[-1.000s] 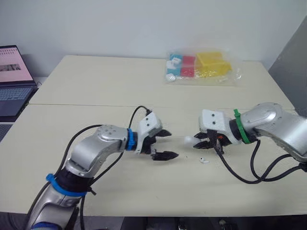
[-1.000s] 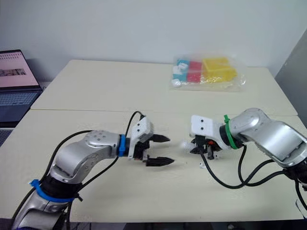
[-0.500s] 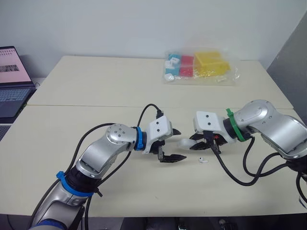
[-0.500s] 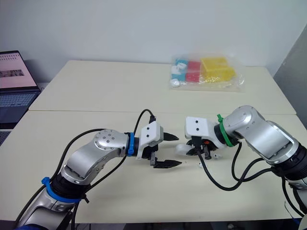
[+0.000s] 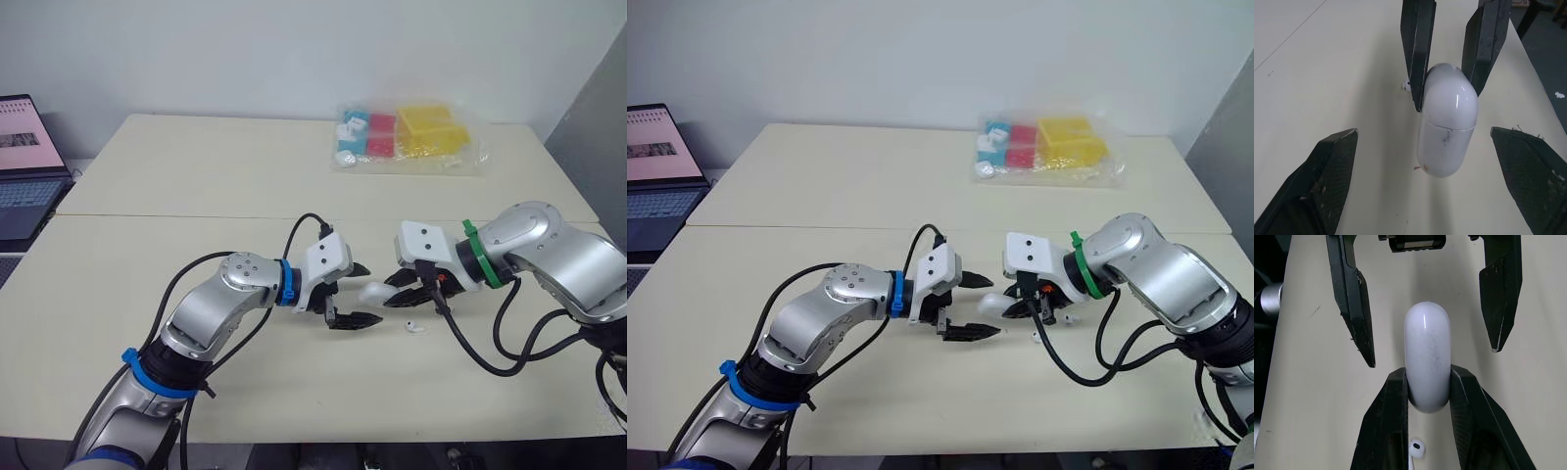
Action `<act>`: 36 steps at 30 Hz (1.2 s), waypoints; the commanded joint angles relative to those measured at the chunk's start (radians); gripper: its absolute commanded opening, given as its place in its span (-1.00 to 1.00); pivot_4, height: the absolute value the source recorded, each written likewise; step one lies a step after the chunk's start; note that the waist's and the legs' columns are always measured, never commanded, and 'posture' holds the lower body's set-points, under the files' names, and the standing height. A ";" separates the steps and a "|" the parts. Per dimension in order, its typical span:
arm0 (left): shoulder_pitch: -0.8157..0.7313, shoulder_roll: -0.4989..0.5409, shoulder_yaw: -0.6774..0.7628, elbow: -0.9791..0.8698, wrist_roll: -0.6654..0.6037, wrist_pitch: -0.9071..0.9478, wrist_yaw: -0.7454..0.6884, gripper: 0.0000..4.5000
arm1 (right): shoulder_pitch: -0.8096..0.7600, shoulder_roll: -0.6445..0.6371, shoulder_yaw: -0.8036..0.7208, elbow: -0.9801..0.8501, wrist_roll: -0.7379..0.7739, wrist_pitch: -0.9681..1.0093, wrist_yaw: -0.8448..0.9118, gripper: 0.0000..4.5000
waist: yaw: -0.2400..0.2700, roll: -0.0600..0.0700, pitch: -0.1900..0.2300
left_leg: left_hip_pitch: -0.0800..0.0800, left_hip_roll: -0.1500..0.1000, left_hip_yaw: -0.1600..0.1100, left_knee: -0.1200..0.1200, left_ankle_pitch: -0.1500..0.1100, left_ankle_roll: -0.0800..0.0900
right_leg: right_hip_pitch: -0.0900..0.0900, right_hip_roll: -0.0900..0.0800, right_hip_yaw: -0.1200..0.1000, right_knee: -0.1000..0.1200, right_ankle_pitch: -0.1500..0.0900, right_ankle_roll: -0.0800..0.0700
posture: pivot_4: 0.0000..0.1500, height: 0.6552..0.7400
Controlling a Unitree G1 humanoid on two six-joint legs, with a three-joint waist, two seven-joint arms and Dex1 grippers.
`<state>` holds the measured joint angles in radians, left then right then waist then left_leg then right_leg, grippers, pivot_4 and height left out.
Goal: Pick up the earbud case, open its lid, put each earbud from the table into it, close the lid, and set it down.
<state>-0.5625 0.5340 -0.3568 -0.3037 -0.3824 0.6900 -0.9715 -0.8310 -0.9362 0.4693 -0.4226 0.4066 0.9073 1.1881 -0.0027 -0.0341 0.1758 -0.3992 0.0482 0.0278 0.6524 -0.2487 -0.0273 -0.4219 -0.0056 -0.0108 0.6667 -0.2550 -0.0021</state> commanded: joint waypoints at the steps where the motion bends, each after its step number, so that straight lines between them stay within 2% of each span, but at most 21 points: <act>1: -0.017 -0.009 0.029 -0.022 -0.019 -0.003 -0.002 0.59 | 0.003 -0.003 -0.038 -0.032 -0.001 -0.002 0.005 -0.67 | 0.000 0.000 0.000 | 0.000 0.000 0.000 0.000 0.000 0.000 | 0.000 0.000 0.000 0.000 0.000 0.000 | 1.00 0.95; 7: -0.012 -0.015 0.022 -0.036 -0.023 0.003 0.002 -0.29 | 0.007 -0.002 -0.040 -0.036 -0.003 0.000 0.008 -0.67 | 0.000 0.000 0.000 | -0.001 0.000 0.000 0.007 0.000 0.000 | 0.000 0.000 0.001 0.006 0.000 0.000 | 1.00 0.95; 8: -0.010 -0.016 0.021 -0.038 -0.024 0.004 0.004 -0.46 | 0.007 -0.001 -0.041 -0.036 -0.004 0.000 0.008 -0.67 | 0.000 0.000 0.000 | 0.000 0.000 0.000 0.008 0.000 0.000 | 0.000 0.000 0.001 0.007 -0.003 0.004 | 1.00 0.95; 10: -0.005 -0.014 0.017 -0.045 -0.021 0.004 0.005 -0.65 | 0.008 0.002 -0.042 -0.035 -0.008 0.001 0.010 -0.67 | 0.000 0.000 0.000 | 0.000 0.000 0.000 0.010 0.000 0.000 | 0.000 0.000 0.001 0.009 -0.003 0.004 | 1.00 0.95; 20: 0.003 0.001 0.007 -0.044 0.000 -0.001 0.000 -0.65 | 0.009 0.007 -0.050 -0.035 -0.008 0.009 0.014 -0.67 | -0.001 0.000 0.000 | 0.002 0.000 0.000 0.010 0.000 0.000 | 0.000 0.000 0.000 0.013 -0.003 0.004 | 1.00 0.95; 23: 0.003 0.003 0.015 -0.039 -0.009 0.007 -0.001 -0.65 | 0.017 -0.010 -0.051 -0.041 -0.016 -0.022 0.032 -0.25 | -0.001 0.000 0.000 | 0.002 0.000 0.000 0.010 0.000 0.000 | 0.000 0.000 0.001 0.013 -0.003 0.004 | 1.00 0.95; 30: 0.017 0.015 0.035 -0.023 -0.035 0.022 -0.013 -0.65 | 0.032 -0.067 -0.087 -0.026 -0.047 -0.070 0.048 0.95 | -0.001 0.000 0.000 | 0.002 0.000 0.000 0.010 0.000 0.000 | 0.000 0.000 0.001 0.012 -0.003 0.004 | 1.00 0.95; 31: 0.022 0.009 0.048 -0.018 -0.051 0.032 -0.011 -0.65 | 0.041 -0.089 -0.104 -0.030 -0.039 -0.084 0.067 1.00 | -0.001 0.000 0.000 | 0.002 0.000 0.000 0.010 0.000 0.000 | 0.000 0.000 0.000 0.012 -0.003 0.004 | 1.00 0.95; 36: 0.081 -0.040 0.123 0.027 -0.120 -0.021 -0.021 -0.65 | 0.096 -0.116 -0.221 -0.018 -0.025 -0.208 0.081 1.00 | -0.001 0.000 0.000 | 0.002 0.000 0.000 0.010 0.000 0.000 | 0.000 0.000 0.001 0.012 -0.003 0.004 | 1.00 0.95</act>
<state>-0.4964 0.5157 -0.2766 -0.2692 -0.4675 0.7173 -0.9770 -0.7385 -1.0528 0.3205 -0.4329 0.3753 0.7574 1.2702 -0.0035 -0.0343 0.1759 -0.3976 0.0483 0.0275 0.6626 -0.2488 -0.0273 -0.4219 -0.0057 -0.0100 0.6785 -0.2578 0.0016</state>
